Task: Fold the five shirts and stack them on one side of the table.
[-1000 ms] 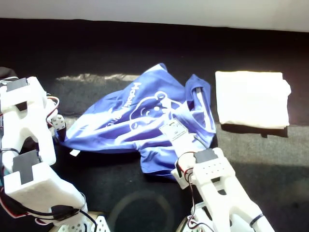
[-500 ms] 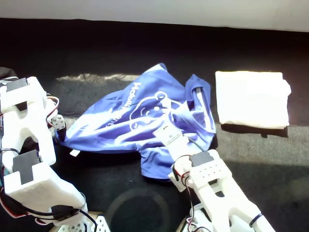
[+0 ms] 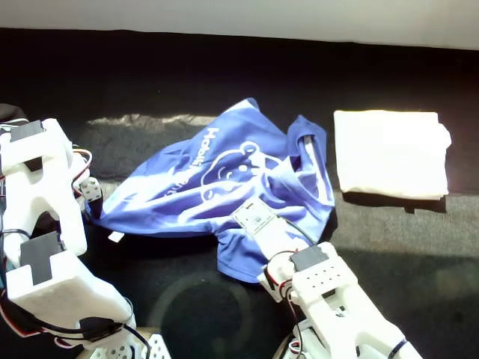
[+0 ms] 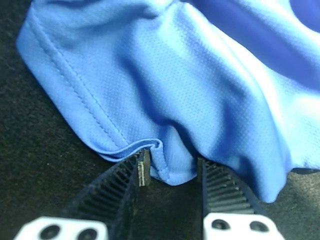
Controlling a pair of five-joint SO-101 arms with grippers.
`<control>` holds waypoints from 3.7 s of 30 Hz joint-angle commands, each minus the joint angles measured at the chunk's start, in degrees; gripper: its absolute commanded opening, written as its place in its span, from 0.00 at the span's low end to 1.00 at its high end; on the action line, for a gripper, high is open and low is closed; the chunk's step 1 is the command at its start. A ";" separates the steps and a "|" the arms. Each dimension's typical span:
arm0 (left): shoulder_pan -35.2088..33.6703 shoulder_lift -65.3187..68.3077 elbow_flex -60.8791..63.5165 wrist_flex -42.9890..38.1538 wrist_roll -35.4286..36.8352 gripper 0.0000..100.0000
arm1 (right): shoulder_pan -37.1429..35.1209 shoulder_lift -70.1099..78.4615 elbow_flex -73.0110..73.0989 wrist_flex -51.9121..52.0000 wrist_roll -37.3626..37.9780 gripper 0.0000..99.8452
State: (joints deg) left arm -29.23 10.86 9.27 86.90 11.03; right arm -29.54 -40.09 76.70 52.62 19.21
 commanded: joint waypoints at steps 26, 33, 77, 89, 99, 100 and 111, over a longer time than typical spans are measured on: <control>6.46 -3.65 -29.05 14.51 -0.26 0.01 | 28.53 -0.40 -51.38 4.53 1.23 0.01; 13.23 -13.85 -37.41 14.42 -0.44 0.01 | 28.70 -0.04 -60.00 1.54 0.88 0.01; 16.13 -19.74 11.38 -9.93 -21.45 0.15 | 25.71 -0.48 -41.27 -1.63 0.97 0.01; 16.04 -20.44 13.23 -14.33 -36.92 0.15 | 25.71 -0.48 -41.27 -1.63 1.05 0.01; 16.04 -20.35 14.02 -17.93 -36.92 0.03 | 25.80 -0.48 -41.27 -1.45 1.05 0.01; 16.04 -20.35 14.02 -17.93 -36.92 0.00 | 25.89 -0.48 -41.27 -1.45 1.05 0.01; 15.43 -24.66 10.07 -11.08 -34.46 0.01 | 25.80 -7.96 -41.27 -1.63 0.53 0.01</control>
State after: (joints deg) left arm -13.58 -9.45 22.99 73.01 -25.54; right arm -3.52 -42.73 36.00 51.91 20.35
